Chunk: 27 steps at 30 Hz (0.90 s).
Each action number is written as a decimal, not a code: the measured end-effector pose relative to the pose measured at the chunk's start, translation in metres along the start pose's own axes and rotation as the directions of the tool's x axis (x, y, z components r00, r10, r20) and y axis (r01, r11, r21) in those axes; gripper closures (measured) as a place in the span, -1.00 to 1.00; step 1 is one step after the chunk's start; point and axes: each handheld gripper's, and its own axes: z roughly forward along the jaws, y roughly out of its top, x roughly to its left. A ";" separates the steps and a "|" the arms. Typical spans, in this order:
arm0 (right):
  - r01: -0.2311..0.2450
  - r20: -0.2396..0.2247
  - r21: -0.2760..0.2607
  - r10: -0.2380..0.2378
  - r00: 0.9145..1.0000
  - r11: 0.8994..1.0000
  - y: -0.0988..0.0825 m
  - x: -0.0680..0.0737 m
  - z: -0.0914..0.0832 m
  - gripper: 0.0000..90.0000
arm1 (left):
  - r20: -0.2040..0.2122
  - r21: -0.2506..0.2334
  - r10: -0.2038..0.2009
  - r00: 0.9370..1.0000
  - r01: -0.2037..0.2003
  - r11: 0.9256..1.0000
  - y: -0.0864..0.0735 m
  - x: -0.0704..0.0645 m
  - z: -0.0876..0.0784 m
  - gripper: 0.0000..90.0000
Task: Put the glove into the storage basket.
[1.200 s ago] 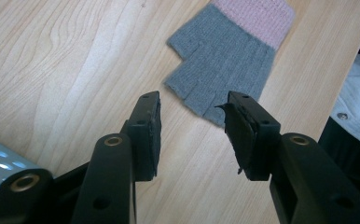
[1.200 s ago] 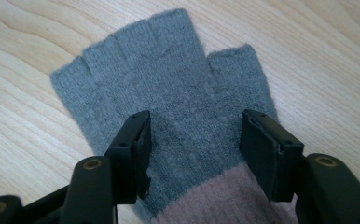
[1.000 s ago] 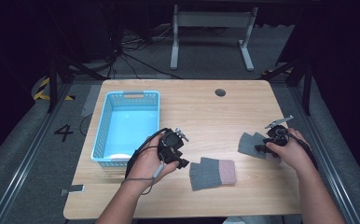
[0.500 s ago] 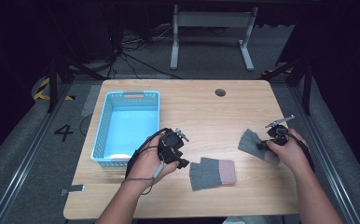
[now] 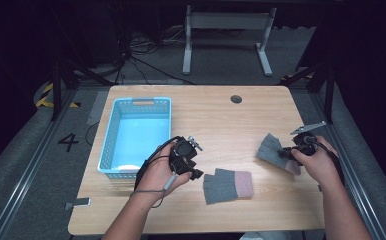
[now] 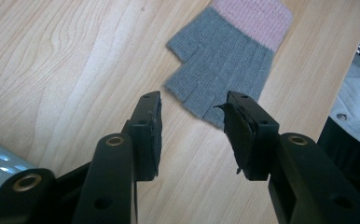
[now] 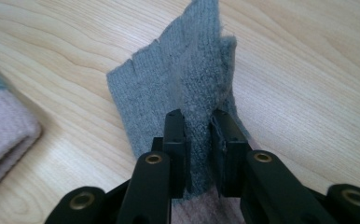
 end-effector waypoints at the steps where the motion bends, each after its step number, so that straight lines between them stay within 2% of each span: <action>1: 0.007 -0.013 -0.010 -0.007 1.000 1.000 0.001 0.003 -0.005 0.73 | 0.000 -0.001 -0.002 1.000 0.002 1.000 0.000 0.000 0.000 0.27; 4: 0.014 -0.016 -0.019 -0.014 1.000 1.000 0.003 0.007 -0.011 0.72 | -0.003 -0.002 -0.001 1.000 0.001 1.000 -0.001 0.000 -0.001 0.27; 8: 0.034 -0.047 -0.039 -0.036 0.998 0.999 0.006 0.016 -0.019 0.72 | -0.003 -0.005 -0.004 1.000 0.004 1.000 -0.001 0.000 -0.003 0.27; 16: 0.102 -0.106 -0.071 -0.109 0.988 0.992 0.014 0.042 -0.032 0.71 | -0.006 -0.008 -0.003 1.000 0.003 1.000 -0.002 0.000 -0.003 0.27; 20: 0.146 -0.144 -0.084 -0.157 0.977 0.986 0.018 0.057 -0.036 0.71 | -0.006 -0.006 -0.002 1.000 0.002 1.000 -0.002 0.000 -0.003 0.27; 21: 0.169 -0.163 -0.090 -0.181 0.970 0.982 0.020 0.065 -0.037 0.70 | -0.006 -0.007 -0.002 1.000 0.002 1.000 -0.002 0.000 -0.003 0.27; 22: 0.169 -0.163 -0.090 -0.181 0.970 0.982 0.020 0.065 -0.037 0.70 | -0.006 -0.007 -0.002 1.000 0.002 1.000 -0.002 0.000 -0.004 0.27; 23: 0.188 -0.184 -0.095 -0.203 0.962 0.977 0.022 0.072 -0.038 0.70 | -0.005 -0.008 -0.001 1.000 0.001 1.000 -0.002 0.000 -0.004 0.27; 24: 0.188 -0.184 -0.095 -0.203 0.962 0.977 0.022 0.072 -0.038 0.70 | -0.005 -0.008 -0.002 1.000 0.002 1.000 -0.002 0.000 -0.004 0.27; 25: 0.199 -0.192 -0.096 -0.214 0.958 0.975 0.022 0.077 -0.037 0.70 | -0.006 -0.008 -0.003 1.000 0.003 1.000 -0.002 0.000 -0.004 0.27; 26: 0.215 -0.197 -0.095 -0.230 0.953 0.972 0.023 0.080 -0.037 0.70 | -0.006 -0.008 -0.002 1.000 0.002 1.000 -0.002 0.000 -0.004 0.27; 27: 0.236 -0.214 -0.096 -0.251 0.944 0.967 0.025 0.088 -0.036 0.70 | -0.005 -0.006 -0.002 1.000 0.002 1.000 -0.002 0.000 -0.004 0.27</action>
